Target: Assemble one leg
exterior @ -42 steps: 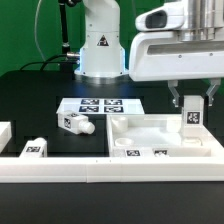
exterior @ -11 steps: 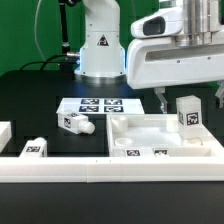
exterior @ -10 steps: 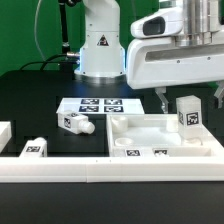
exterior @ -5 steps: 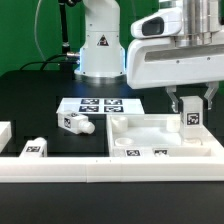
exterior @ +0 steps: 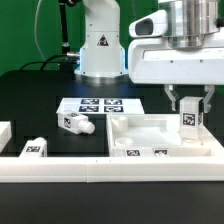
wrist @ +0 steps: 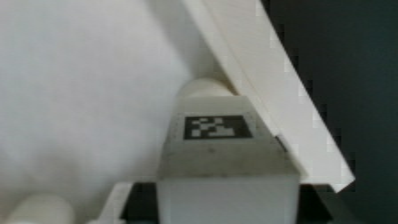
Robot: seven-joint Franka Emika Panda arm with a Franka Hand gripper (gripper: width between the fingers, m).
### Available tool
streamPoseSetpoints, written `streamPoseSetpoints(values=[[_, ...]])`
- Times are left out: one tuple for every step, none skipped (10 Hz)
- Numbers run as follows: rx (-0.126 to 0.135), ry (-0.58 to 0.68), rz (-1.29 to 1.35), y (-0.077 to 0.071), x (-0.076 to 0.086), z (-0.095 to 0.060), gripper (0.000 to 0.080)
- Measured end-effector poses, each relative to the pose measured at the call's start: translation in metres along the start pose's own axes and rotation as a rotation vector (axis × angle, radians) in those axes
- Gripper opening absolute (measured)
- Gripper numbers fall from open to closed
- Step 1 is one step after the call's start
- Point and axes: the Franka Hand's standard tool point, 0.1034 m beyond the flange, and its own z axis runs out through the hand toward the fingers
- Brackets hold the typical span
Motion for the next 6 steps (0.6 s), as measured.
streamPoseSetpoints(values=[[0.0, -0.001, 0.058, 0.0003, 0.0001, 0.0001, 0.0285], [0.007, -0.007, 0.18, 0.001, 0.0003, 0.0003, 0.0285], [0.012, -0.012, 0.283, 0.0017, 0.0008, 0.0004, 0.0285], [0.015, -0.016, 0.366, 0.0021, 0.001, 0.0006, 0.0285], [0.013, -0.022, 0.489, 0.0018, 0.0004, 0.0009, 0.0285], [0.006, -0.028, 0.572, 0.0012, -0.0003, 0.001, 0.0285]])
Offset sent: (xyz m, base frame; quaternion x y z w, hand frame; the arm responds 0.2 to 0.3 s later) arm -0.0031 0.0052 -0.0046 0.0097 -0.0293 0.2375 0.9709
